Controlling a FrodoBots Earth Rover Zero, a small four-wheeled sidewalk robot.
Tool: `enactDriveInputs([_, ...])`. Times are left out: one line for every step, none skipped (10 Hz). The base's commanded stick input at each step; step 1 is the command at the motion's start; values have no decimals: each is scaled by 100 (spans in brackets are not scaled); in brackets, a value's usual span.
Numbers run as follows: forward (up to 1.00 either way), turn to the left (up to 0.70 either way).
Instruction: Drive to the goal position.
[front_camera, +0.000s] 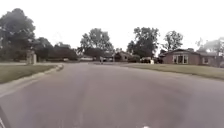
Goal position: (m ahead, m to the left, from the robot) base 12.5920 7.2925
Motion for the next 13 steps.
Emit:
enactDriveInputs([70,0])
enactDriveInputs([70,0])
enactDriveInputs([70,0])
enactDriveInputs([70,0])
enactDriveInputs([70,0])
enactDriveInputs([70,0])
enactDriveInputs([70,0])
enactDriveInputs([70,0])
enactDriveInputs([70,0])
enactDriveInputs([70,0])
enactDriveInputs([70,10])
enactDriveInputs([70,25])
enactDriveInputs([70,35])
